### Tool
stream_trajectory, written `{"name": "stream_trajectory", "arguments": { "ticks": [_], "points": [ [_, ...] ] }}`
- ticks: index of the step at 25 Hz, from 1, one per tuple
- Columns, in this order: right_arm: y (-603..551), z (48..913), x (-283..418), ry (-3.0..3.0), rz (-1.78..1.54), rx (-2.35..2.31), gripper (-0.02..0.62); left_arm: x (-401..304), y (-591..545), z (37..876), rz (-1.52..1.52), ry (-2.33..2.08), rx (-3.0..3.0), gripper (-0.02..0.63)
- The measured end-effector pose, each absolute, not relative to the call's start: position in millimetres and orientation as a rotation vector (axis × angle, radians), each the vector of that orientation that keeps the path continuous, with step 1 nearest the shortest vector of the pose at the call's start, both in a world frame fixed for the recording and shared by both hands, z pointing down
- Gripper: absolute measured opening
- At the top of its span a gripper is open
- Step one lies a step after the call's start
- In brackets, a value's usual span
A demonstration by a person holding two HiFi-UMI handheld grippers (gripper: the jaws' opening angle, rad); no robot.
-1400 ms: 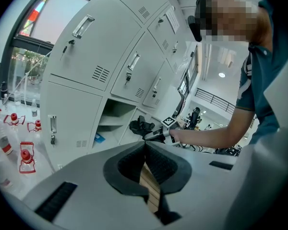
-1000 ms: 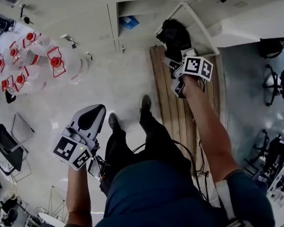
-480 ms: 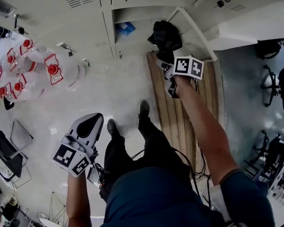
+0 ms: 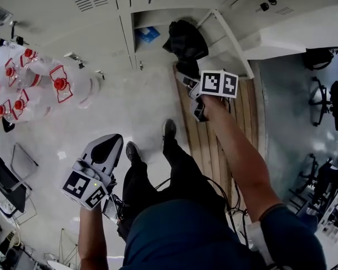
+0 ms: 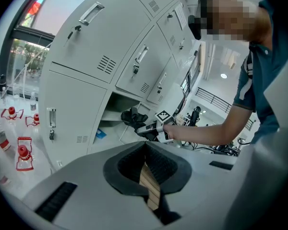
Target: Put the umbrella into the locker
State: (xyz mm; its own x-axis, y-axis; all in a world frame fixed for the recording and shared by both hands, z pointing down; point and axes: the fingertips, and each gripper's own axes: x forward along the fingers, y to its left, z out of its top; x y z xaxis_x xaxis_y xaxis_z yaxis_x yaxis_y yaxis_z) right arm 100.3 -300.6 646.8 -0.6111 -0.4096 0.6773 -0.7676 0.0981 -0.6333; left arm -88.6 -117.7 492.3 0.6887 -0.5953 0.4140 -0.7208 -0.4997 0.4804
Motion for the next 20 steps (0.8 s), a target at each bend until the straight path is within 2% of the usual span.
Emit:
{"name": "stream_trajectory", "arguments": {
  "ticks": [20],
  "points": [
    [-421,658,64,-2.094,1.391,1.228,0.196,-124,-115,512,0.237,-1.098,2.182,0.018]
  ]
}}
